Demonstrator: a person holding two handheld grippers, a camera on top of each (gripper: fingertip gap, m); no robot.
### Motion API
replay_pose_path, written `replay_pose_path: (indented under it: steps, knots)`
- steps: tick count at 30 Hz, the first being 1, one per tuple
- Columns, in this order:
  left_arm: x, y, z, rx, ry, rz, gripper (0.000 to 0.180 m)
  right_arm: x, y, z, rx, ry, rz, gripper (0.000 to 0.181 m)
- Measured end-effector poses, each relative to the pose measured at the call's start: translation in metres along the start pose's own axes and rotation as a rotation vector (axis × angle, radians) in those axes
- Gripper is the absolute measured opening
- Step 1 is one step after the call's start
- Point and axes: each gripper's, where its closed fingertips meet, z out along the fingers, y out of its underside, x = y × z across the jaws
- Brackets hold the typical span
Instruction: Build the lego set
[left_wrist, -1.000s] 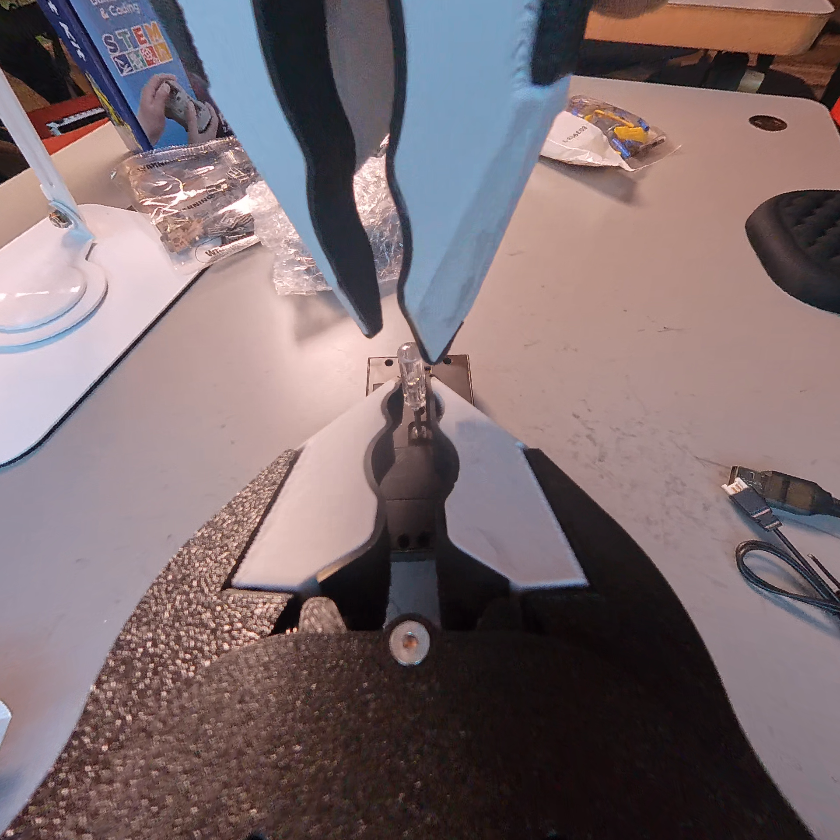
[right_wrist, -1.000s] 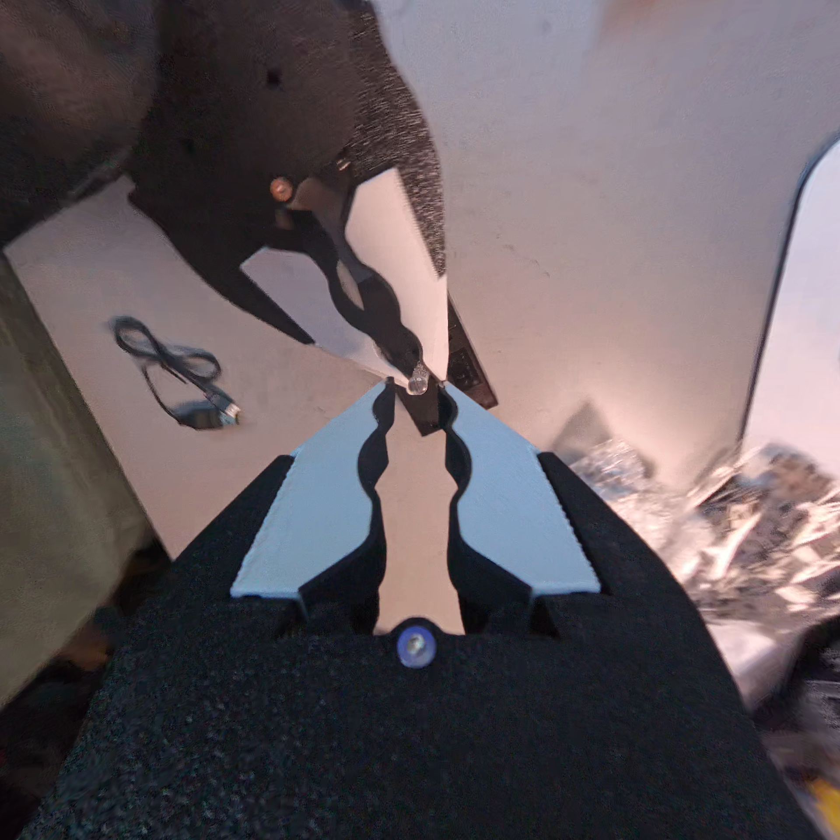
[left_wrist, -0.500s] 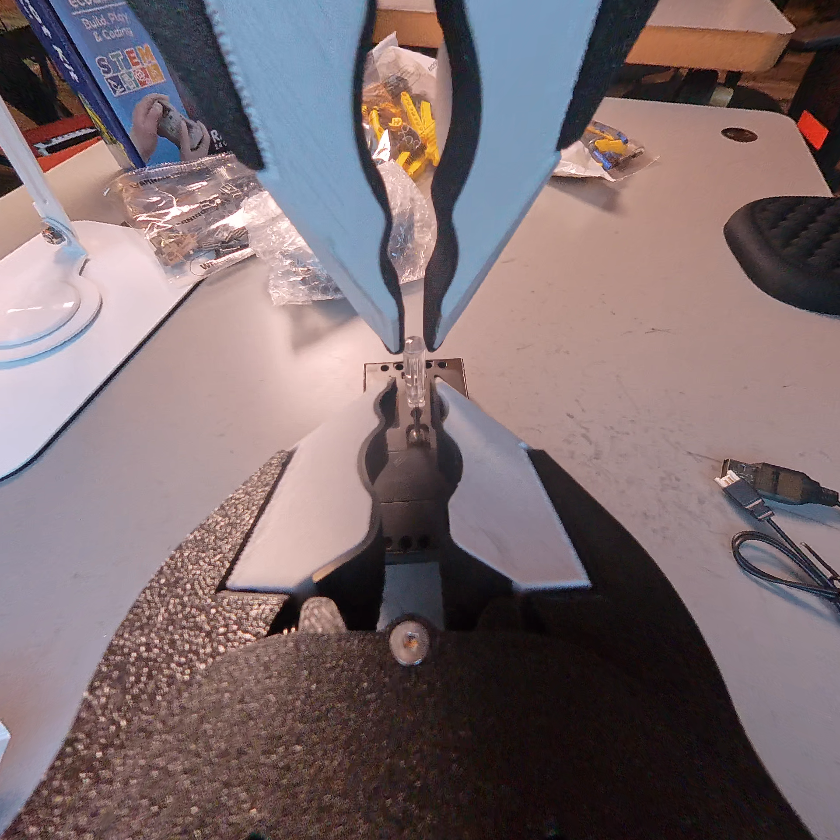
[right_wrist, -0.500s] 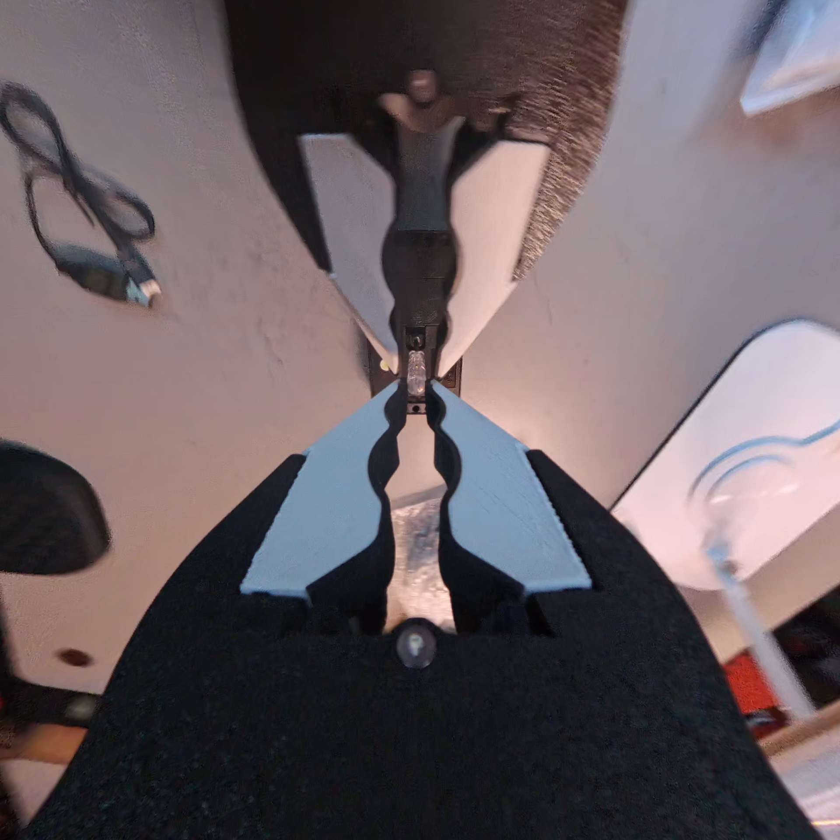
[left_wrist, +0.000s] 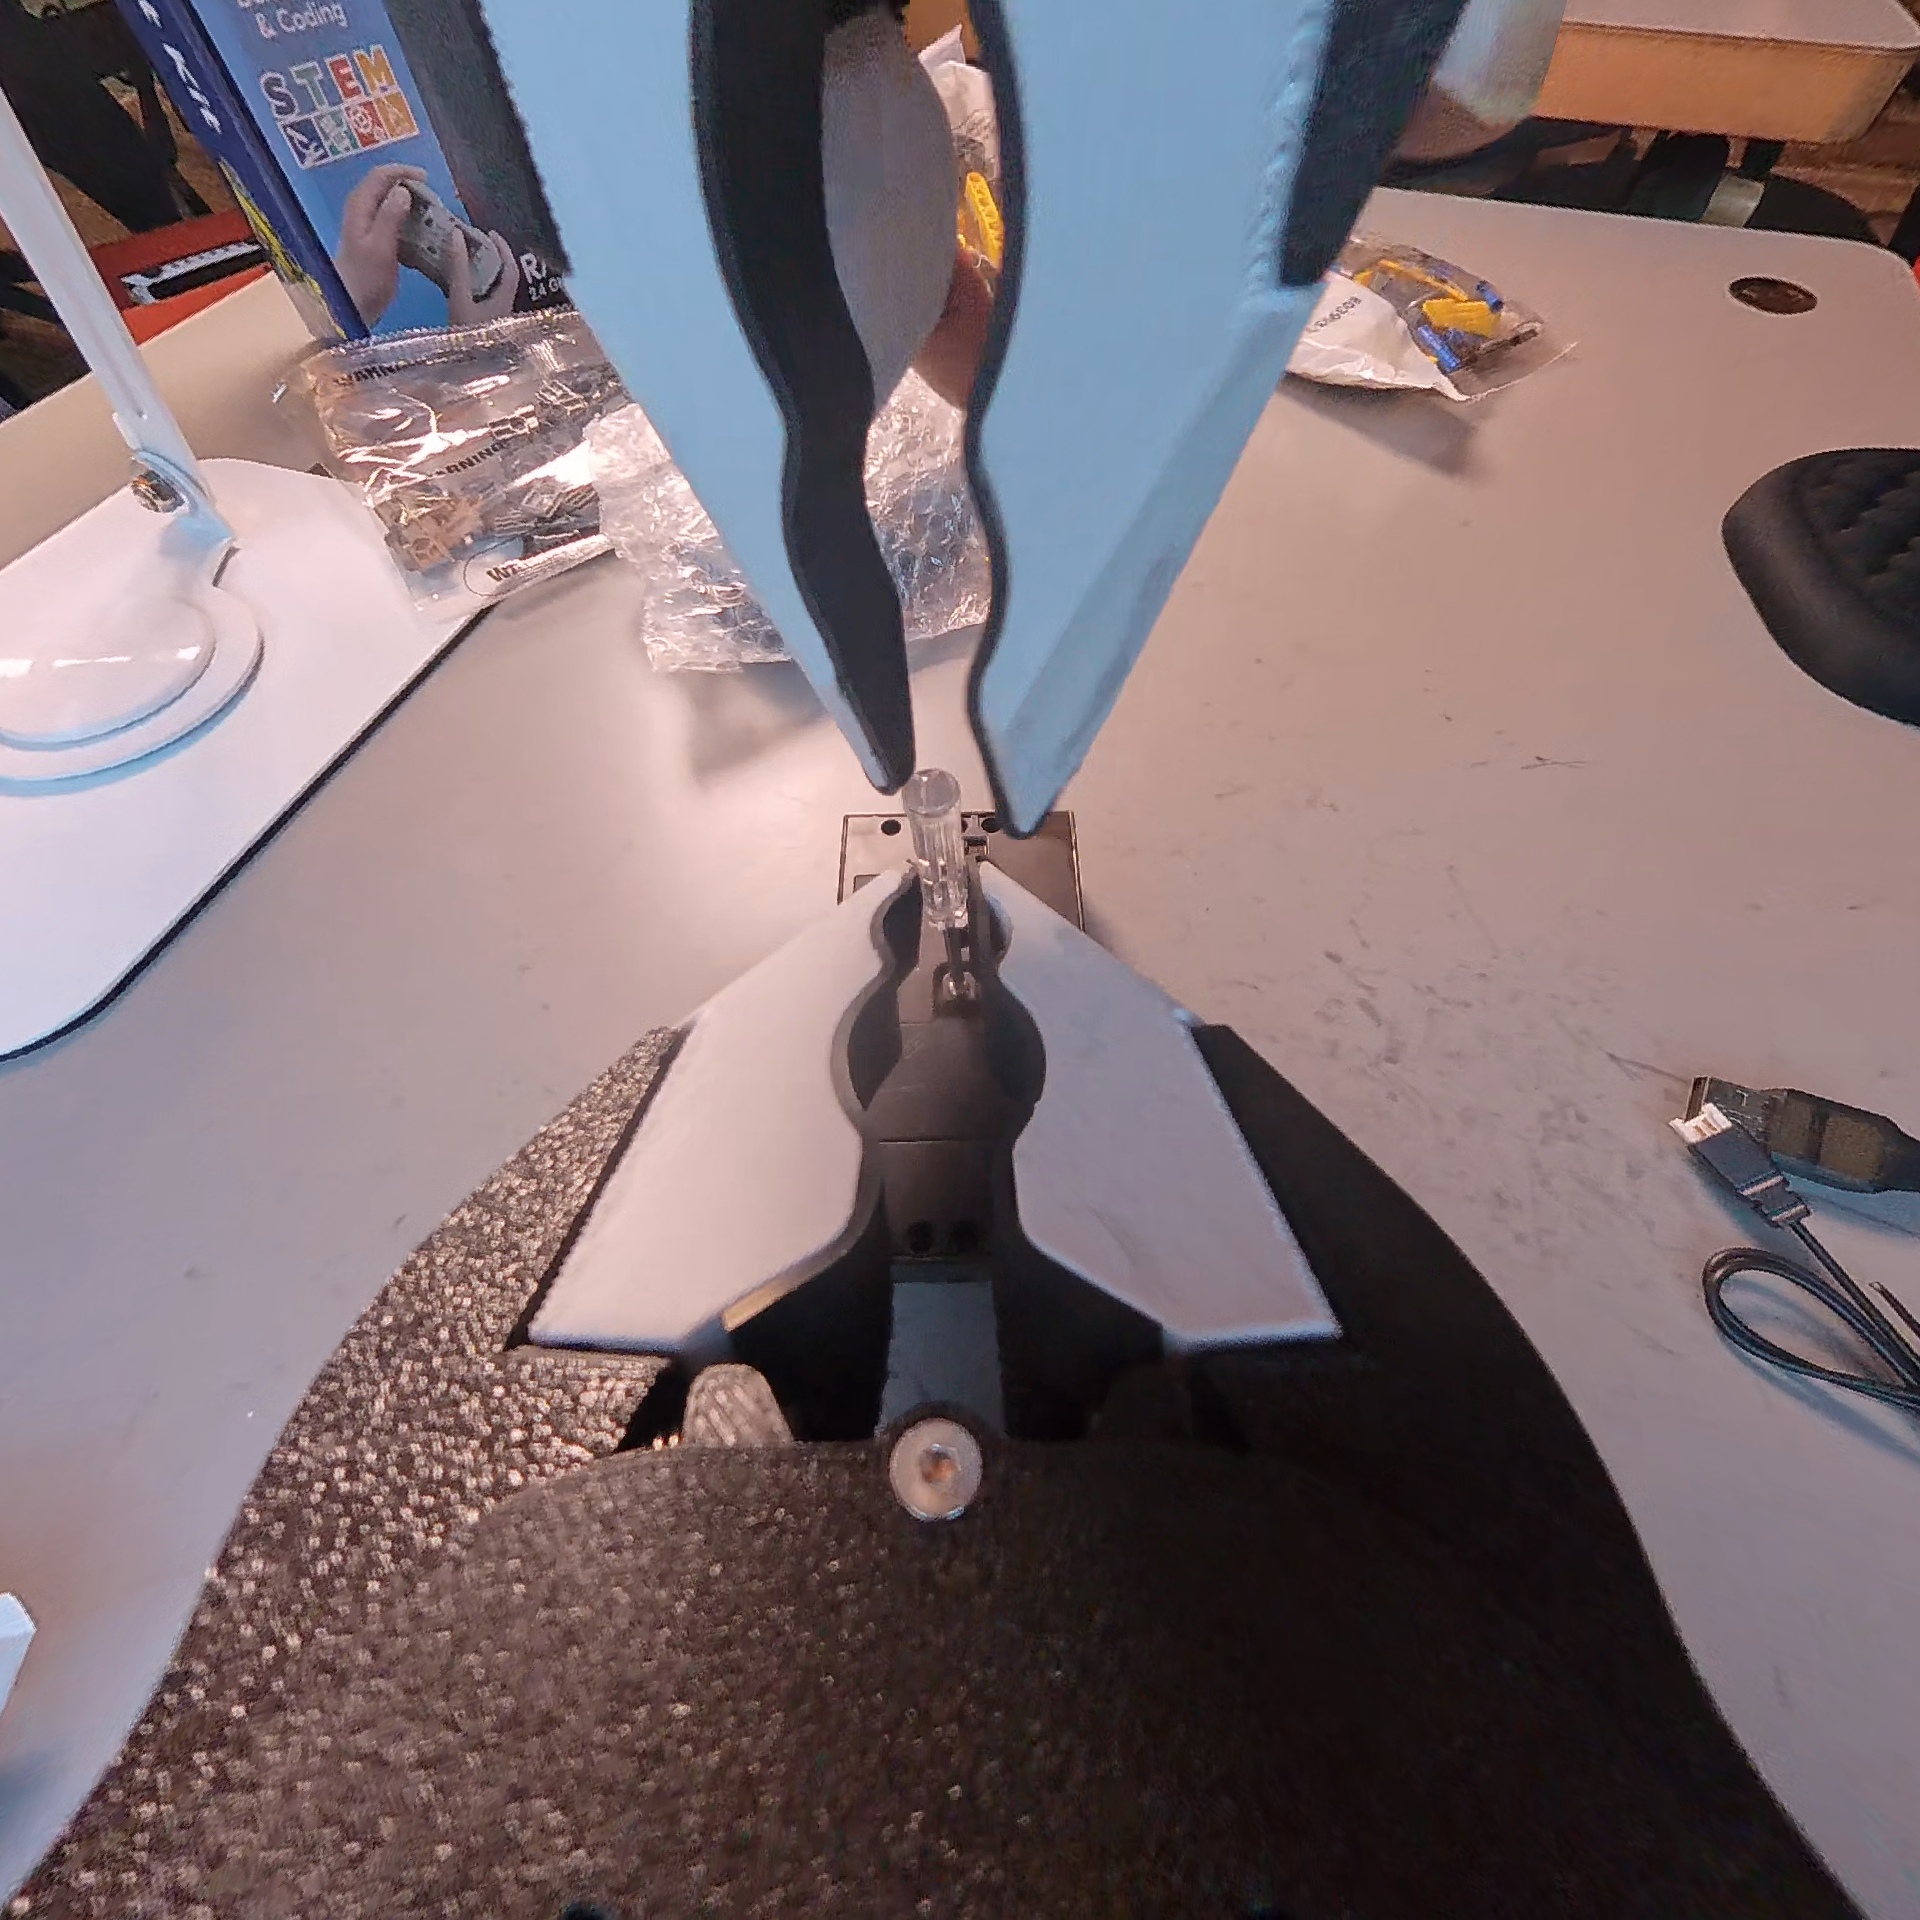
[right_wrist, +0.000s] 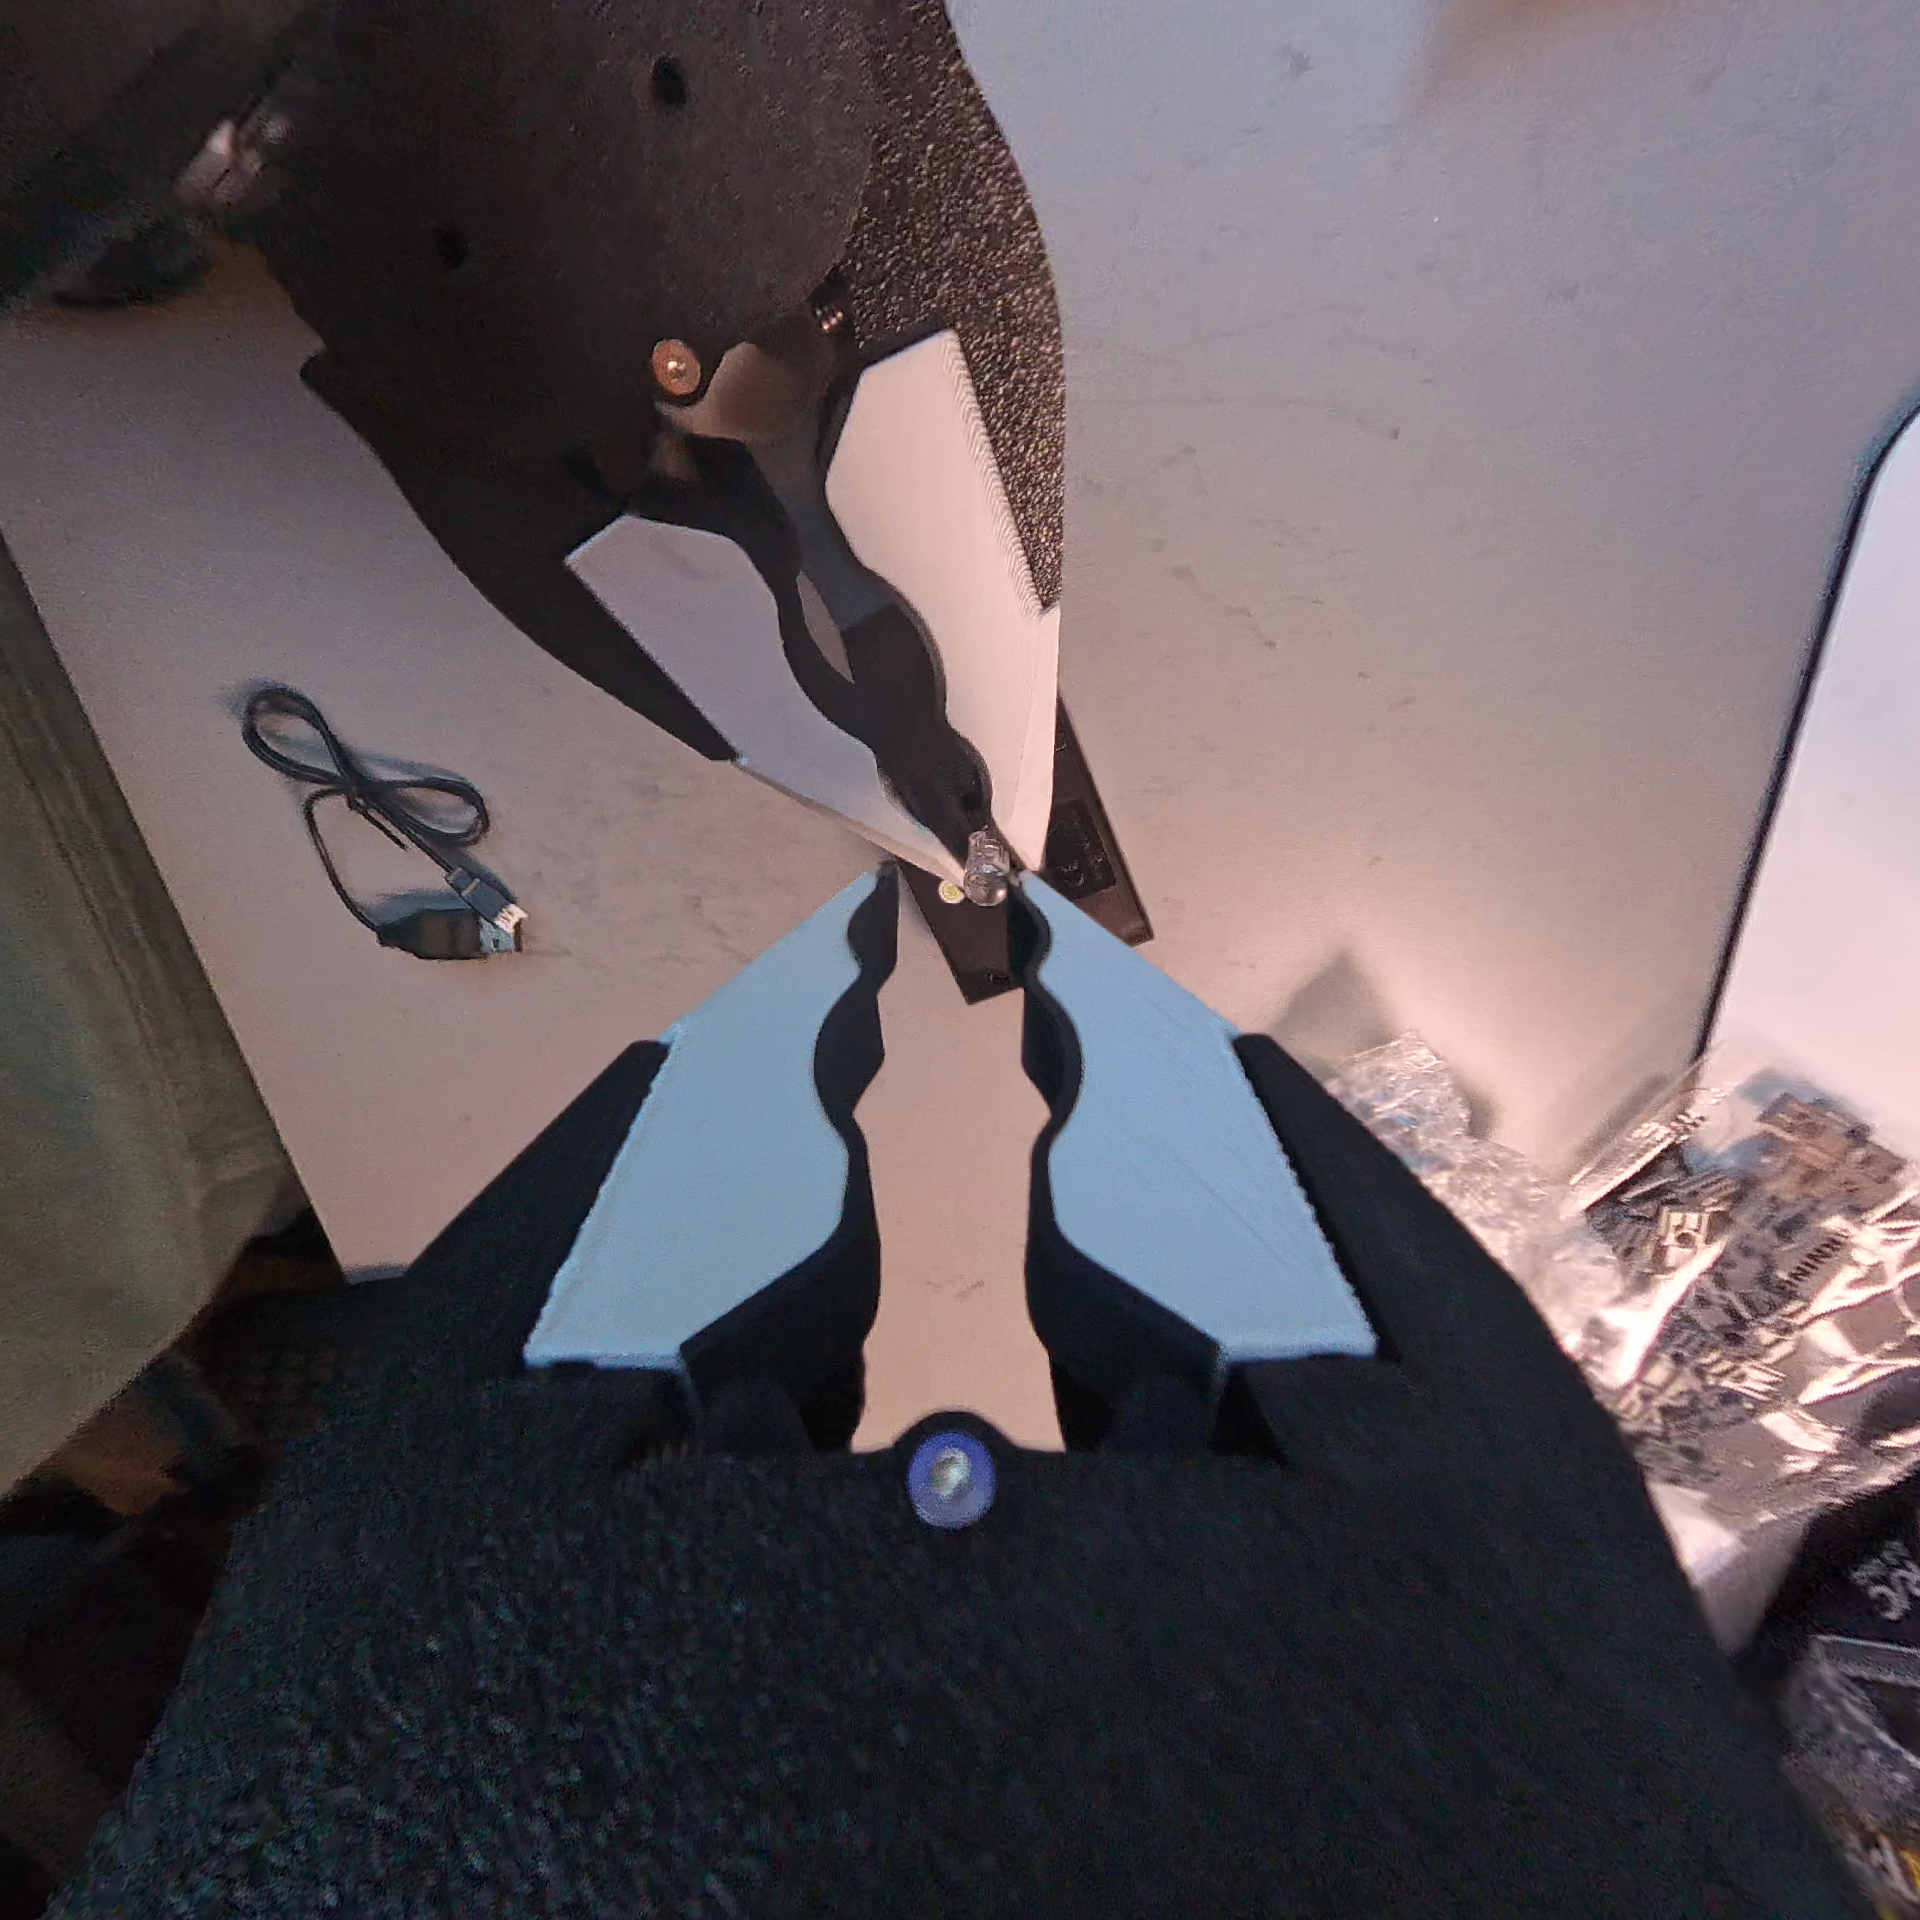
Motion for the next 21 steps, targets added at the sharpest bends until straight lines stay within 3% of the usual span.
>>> replay_pose_path:
  steps: [1,5,10,14,18,21]
  knots:
    - [0.000,0.000,0.000,0.000,-0.001,-0.001,0.007,0.002,0.000,0.001,-0.006,0.007,0.018,0.013]
    - [0.000,0.000,0.000,0.001,-0.005,0.001,0.008,0.006,0.000,0.001,-0.035,0.026,-0.043,0.002]
    - [0.003,-0.001,-0.002,0.010,0.028,0.002,0.017,0.003,-0.002,0.001,-0.114,0.092,-0.539,0.000]
    - [0.004,0.002,0.001,-0.014,0.014,0.032,0.008,-0.007,-0.010,0.005,-0.087,0.083,-0.700,0.000]
    - [0.001,0.003,0.000,-0.015,0.001,0.010,0.008,0.005,-0.012,-0.006,-0.036,0.147,-0.594,0.000]
    - [0.000,0.003,0.000,-0.017,-0.009,0.008,0.008,0.005,-0.010,-0.014,0.070,0.109,-0.395,0.018]
